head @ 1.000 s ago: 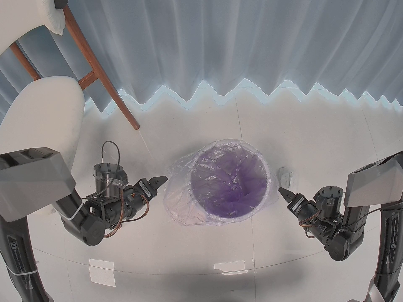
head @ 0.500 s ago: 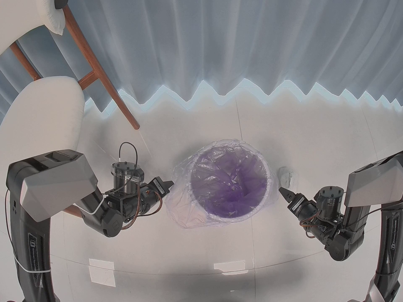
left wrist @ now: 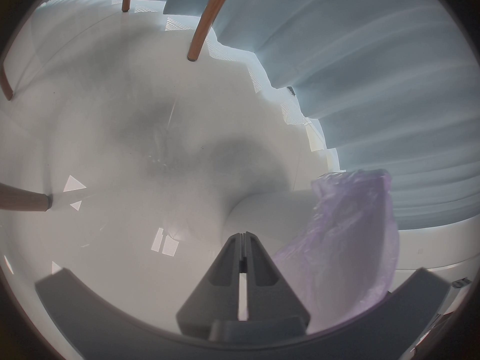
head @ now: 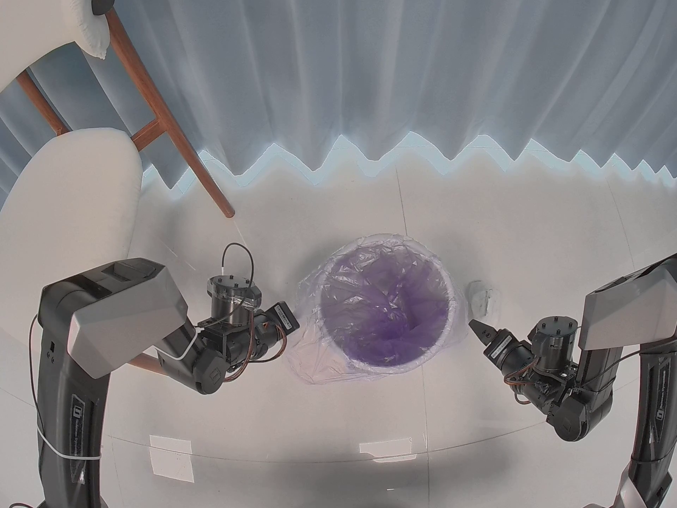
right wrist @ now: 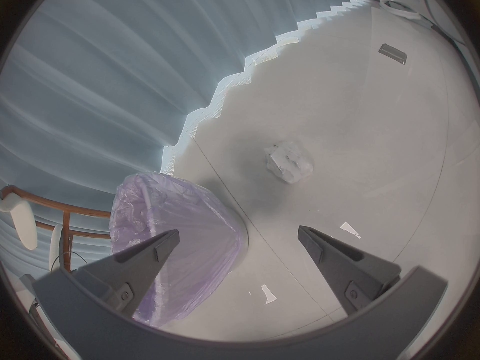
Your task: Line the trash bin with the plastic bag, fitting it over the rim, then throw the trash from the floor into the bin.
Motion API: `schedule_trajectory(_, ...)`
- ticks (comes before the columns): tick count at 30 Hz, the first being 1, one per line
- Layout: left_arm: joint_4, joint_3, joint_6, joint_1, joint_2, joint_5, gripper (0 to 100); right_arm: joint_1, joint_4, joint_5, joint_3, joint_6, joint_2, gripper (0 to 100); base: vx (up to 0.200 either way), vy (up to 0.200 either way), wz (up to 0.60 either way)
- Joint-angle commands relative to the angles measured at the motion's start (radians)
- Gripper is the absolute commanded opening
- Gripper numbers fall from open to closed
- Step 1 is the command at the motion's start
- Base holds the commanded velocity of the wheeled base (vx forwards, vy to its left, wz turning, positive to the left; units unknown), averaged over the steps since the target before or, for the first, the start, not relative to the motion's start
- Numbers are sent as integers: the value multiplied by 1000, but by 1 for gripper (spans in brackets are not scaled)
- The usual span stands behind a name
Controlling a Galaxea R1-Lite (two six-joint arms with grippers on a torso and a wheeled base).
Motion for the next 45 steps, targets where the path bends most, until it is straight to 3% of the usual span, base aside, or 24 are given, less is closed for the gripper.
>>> schedule_trajectory(1,33,-57,6,-5,50,9,0,-1,-16,-3,4,1,1,100,0,0,0)
schedule_trajectory(5,34,-36,0,16,44,23,0,1,-16,-18,7,3,4,100,0,0,0)
schedule_trajectory(10,-41,112,3,53,-27,100,0,5,-16,-19,9,12,4,100,0,0,0)
schedule_trajectory(13,-95,204,-3,58,-108,84,0,5,-16,-19,9,14,4,100,0,0,0)
schedule_trajectory(17,-170,380,6,39,-226,-2,0,8,-16,-19,16,14,6,100,0,0,0)
schedule_trajectory(24,-273,507,-6,32,-314,-16,0,8,-16,-22,24,14,4,100,0,0,0)
schedule_trajectory(36,-340,449,-6,-13,-284,-151,0,11,-16,-33,47,21,3,100,0,0,0)
schedule_trajectory(45,-342,325,5,-25,-113,-121,0,22,-18,-53,58,35,1,100,0,0,0)
